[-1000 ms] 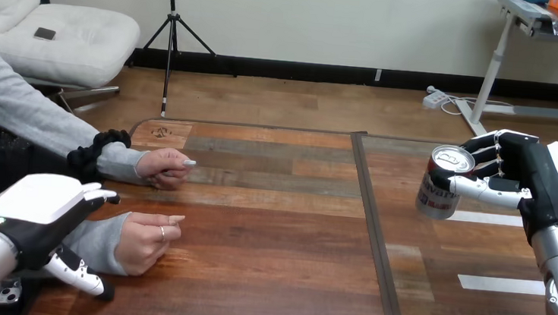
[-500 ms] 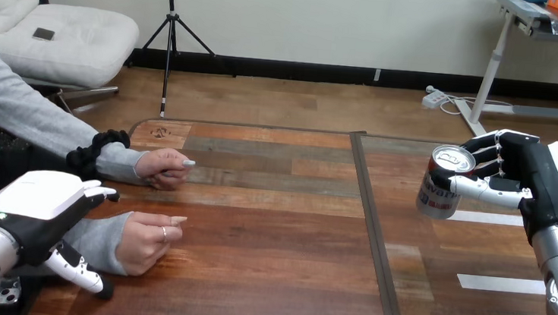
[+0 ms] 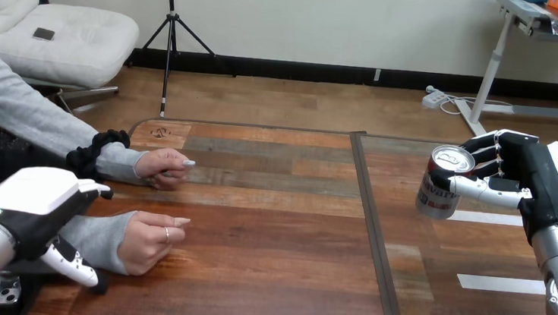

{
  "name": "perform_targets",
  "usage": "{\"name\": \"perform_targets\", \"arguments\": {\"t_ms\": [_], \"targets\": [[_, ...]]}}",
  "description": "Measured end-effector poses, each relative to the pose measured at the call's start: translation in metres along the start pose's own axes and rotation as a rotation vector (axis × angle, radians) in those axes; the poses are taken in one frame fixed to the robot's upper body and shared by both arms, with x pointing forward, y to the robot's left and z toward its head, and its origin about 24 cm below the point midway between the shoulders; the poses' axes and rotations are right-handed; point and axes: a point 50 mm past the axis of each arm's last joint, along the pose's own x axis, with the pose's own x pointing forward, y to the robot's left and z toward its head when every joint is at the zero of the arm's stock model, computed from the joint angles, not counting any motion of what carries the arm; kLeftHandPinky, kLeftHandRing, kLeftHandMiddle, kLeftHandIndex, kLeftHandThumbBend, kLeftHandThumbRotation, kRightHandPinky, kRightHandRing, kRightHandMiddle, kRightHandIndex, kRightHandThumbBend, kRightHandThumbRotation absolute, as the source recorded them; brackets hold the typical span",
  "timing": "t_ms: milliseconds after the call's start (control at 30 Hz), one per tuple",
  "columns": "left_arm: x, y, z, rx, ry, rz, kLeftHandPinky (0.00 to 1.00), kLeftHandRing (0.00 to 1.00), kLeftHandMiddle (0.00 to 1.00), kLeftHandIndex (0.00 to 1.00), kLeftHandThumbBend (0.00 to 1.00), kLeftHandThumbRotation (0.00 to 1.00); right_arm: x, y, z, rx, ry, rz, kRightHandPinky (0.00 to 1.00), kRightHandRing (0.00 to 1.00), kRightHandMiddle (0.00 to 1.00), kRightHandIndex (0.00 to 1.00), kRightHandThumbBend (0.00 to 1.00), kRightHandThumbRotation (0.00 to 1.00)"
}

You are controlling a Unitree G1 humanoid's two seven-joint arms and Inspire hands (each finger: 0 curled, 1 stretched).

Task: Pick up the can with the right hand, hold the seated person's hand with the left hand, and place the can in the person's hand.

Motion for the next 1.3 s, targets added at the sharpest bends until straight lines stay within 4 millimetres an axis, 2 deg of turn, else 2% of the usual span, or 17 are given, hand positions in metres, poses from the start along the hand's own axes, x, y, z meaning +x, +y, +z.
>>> {"name": "perform_targets", "arguments": {"t_ms": [433,733,1200,1300], "targets": [[0.001,0.003,-0.007,0.013,0.066,-0.032,0.77,0.84,0.84,0.82,1.00,0.33,0.000,0.000,0.001,0.000,-0.006,0.002,0.33,0.37,0.41,0.44,0.71,0.00],[0.001,0.005,-0.011,-0.018,0.091,-0.052,0.77,0.83,0.84,0.81,1.00,0.24,0.000,0.000,0.001,0.000,-0.006,0.002,0.34,0.37,0.41,0.44,0.72,0.00],[0.001,0.010,-0.010,-0.056,0.121,-0.092,0.67,0.79,0.83,0.80,0.99,0.18,0.000,0.000,0.001,-0.001,-0.006,0.001,0.33,0.36,0.41,0.44,0.71,0.00],[0.001,0.010,-0.010,-0.061,0.119,-0.100,0.61,0.72,0.78,0.79,0.98,0.15,0.000,0.000,0.001,-0.001,-0.006,0.001,0.33,0.36,0.41,0.44,0.71,0.00]]}}
